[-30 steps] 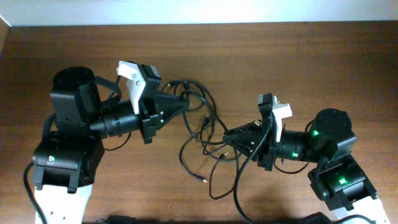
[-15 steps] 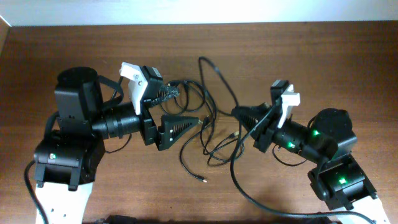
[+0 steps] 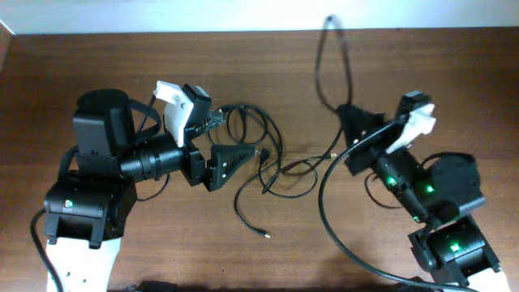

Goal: Untangle cables
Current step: 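Pull the right gripper rightward, drawing the strand away from the left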

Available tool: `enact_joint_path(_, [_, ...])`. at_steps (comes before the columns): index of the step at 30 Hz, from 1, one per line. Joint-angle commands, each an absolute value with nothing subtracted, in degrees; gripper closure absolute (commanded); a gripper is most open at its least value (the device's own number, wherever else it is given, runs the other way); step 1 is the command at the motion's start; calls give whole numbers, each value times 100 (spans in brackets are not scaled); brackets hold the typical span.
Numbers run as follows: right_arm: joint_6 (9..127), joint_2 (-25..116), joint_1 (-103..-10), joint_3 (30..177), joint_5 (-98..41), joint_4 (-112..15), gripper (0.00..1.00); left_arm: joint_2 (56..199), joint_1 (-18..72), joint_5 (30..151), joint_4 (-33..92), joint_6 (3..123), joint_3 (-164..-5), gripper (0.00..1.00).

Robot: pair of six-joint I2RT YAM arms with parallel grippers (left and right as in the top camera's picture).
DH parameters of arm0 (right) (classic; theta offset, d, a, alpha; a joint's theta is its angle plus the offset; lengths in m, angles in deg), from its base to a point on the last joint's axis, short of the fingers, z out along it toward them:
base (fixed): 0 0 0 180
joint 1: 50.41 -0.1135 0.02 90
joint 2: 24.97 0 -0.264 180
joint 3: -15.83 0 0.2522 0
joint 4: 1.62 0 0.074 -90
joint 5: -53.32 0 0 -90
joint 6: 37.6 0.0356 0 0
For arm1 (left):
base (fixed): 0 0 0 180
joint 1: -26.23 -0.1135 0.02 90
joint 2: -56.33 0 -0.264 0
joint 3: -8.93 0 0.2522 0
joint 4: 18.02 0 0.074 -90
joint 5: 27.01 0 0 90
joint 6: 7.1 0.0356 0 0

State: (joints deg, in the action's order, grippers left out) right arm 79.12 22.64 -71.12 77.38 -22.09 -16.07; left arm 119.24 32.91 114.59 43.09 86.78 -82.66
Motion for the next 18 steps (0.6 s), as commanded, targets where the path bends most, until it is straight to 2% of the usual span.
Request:
enact_joint_path(1, [8038,2236,-7090,7821,-1123,-2282,96,11937,3282,11360,4303,8732,-8285,1])
enact_joint_path(3, [8038,2236,-7090,7821,-775,-2590,96,11937,3282,10447,4346,8730,-8285,1])
enact_joint_path(5, [8338,2236,-7090,7821,-194,-2516,96,11937,3282,8373,4513,8724,-8285,1])
enact_joint_path(8, [8782,2236,-7090,7821,602,-2031,96,11937,3282,7151,4615,8730,-8285,1])
enact_joint_path(12, [9496,2236,-7093,7821,1288,-739,96,11944,3282,7085,4757,8730,-8285,1])
enact_joint_path(14, [9457,2238,-7095,7821,1146,-243,96,11948,3282,7085,4777,8730,-8285,1])
enact_joint_path(16, [8408,2404,-7095,7812,917,-367,96,11966,3282,7085,4781,8730,-8285,1])
enact_joint_path(18, [8368,2843,-7097,7812,923,-573,96,11964,3282,7083,4801,8730,-8285,1])
